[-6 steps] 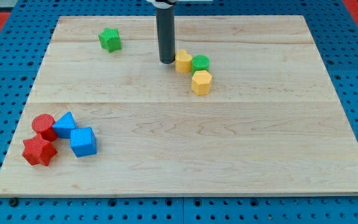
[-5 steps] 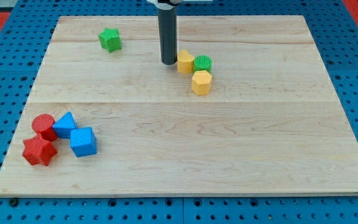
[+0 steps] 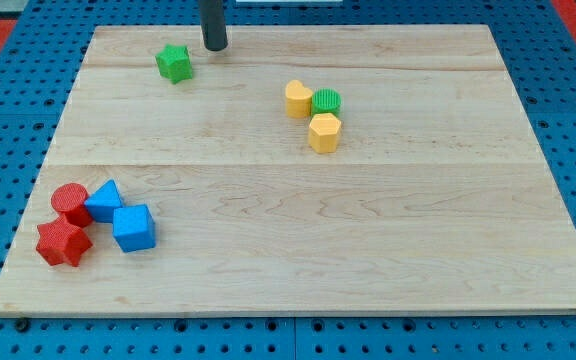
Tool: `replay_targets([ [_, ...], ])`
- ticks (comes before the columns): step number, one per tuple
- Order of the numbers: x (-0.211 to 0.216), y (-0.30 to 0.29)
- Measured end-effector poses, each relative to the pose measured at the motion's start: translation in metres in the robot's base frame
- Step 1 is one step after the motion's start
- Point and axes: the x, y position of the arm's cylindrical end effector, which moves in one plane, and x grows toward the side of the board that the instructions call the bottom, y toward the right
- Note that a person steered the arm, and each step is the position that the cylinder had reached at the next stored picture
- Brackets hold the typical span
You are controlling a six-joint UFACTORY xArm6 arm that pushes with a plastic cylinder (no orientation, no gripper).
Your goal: Move the green star towards the group of blocks
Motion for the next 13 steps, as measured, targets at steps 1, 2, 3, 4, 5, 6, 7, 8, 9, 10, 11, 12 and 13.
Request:
replay_targets([
  [1,-0.009,-0.043],
  [2,-0.009,-0.074],
  [3,-0.001,-0.078],
  [4,0.017,-0.071],
  [5,0.029,-0.06],
  [6,0.046,-0.048],
  [7,0.077,-0.043],
  [8,0.11,-0.033],
  [9,0.124,-0.005],
  [10,0.13,0.025],
  [11,0.137,0.036],
  [12,0.141,0.037],
  [13,0.14,0.037],
])
